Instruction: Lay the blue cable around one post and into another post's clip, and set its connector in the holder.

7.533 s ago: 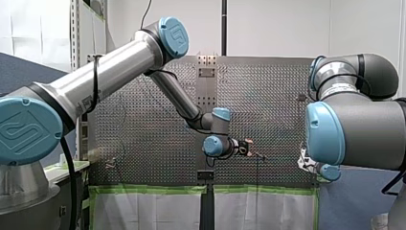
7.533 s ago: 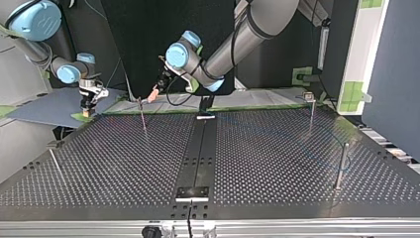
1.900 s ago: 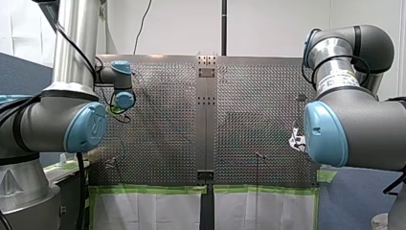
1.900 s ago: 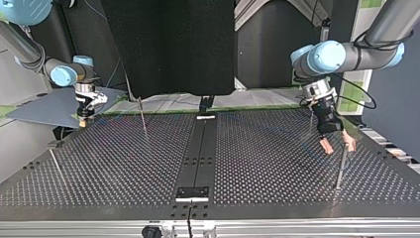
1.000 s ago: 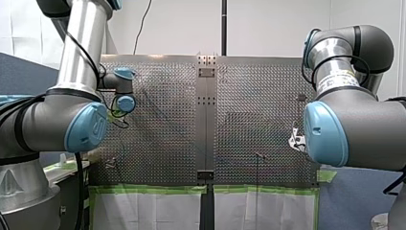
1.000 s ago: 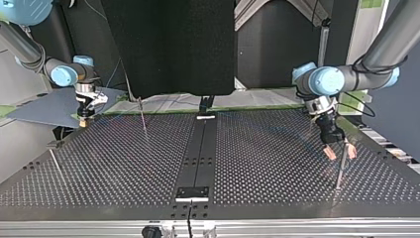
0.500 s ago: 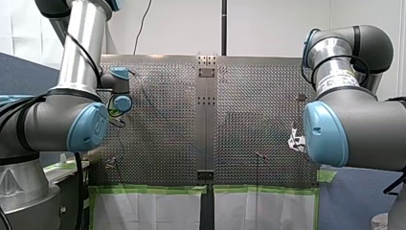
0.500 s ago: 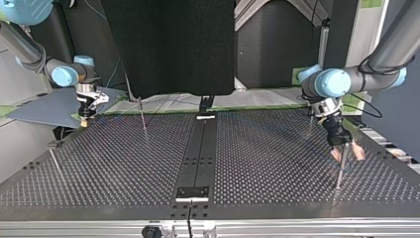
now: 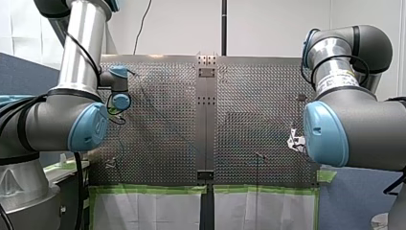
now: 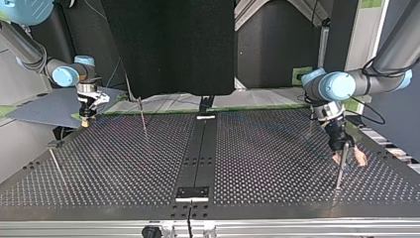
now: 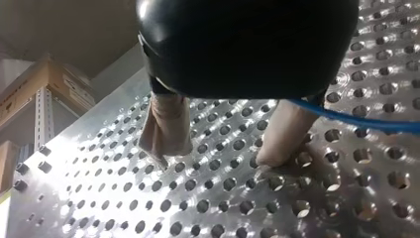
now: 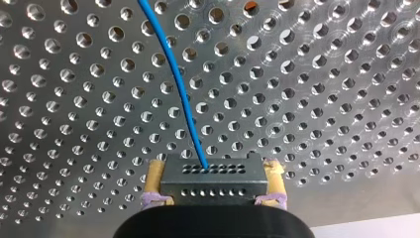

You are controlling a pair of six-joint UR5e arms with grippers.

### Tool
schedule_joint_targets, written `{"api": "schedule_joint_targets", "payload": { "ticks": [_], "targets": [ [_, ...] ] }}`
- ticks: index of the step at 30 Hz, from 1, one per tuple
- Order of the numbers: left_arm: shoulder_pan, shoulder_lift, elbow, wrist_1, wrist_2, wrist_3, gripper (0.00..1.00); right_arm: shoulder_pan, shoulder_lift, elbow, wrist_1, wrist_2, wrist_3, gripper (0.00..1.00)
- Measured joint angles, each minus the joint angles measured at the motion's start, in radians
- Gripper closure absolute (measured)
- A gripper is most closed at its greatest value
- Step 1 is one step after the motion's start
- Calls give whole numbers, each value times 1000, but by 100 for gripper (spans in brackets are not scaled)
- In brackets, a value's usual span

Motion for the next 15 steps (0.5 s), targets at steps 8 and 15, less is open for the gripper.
{"api": "schedule_joint_targets", "payload": {
  "ticks": [8,15],
  "targets": [
    [-9,0,0,-12,14,-14,0,7,-4,0,4,-13,-3,100],
    [-16,0,0,-29,10,-3,0,14,-19,2,14,-9,-13,100]
  ]
}}
